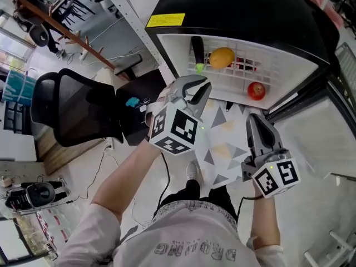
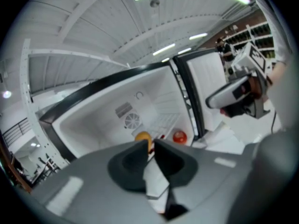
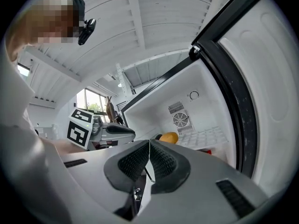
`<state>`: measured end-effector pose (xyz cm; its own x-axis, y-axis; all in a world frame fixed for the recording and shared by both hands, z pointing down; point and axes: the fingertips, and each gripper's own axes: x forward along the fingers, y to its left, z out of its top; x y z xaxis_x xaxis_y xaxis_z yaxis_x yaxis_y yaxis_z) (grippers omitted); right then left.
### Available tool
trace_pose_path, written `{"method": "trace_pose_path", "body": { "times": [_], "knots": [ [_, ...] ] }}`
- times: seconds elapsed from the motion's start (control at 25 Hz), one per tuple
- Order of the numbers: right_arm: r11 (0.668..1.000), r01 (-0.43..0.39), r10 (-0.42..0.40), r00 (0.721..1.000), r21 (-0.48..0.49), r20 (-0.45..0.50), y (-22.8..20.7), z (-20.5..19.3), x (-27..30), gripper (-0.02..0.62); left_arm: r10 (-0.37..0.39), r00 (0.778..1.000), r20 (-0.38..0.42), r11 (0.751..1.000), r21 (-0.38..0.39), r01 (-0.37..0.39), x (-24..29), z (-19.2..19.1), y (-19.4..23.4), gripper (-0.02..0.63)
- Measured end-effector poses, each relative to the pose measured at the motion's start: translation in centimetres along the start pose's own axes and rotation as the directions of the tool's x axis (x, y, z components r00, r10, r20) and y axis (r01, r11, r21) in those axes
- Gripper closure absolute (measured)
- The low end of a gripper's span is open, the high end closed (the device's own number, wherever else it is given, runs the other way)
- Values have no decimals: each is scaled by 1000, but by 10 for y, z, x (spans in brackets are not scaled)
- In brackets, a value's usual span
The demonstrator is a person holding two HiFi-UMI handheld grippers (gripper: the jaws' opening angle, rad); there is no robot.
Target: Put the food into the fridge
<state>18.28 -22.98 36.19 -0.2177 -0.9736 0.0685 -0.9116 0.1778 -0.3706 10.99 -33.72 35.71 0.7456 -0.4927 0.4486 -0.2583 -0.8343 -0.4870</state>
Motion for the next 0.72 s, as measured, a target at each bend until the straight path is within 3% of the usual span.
{"method": "trace_pose_path", "body": {
  "times": [0.36, 0.72],
  "knots": [
    [999, -5, 5, 1000, -33, 7, 26, 8, 2, 592, -8, 998, 61, 995, -101, 14, -35, -5, -10, 591],
    [998, -4, 5, 1000, -69, 16, 45, 18, -3, 592, -28, 992, 121, 987, -155, 46, -59, -7, -21, 598]
  ]
}}
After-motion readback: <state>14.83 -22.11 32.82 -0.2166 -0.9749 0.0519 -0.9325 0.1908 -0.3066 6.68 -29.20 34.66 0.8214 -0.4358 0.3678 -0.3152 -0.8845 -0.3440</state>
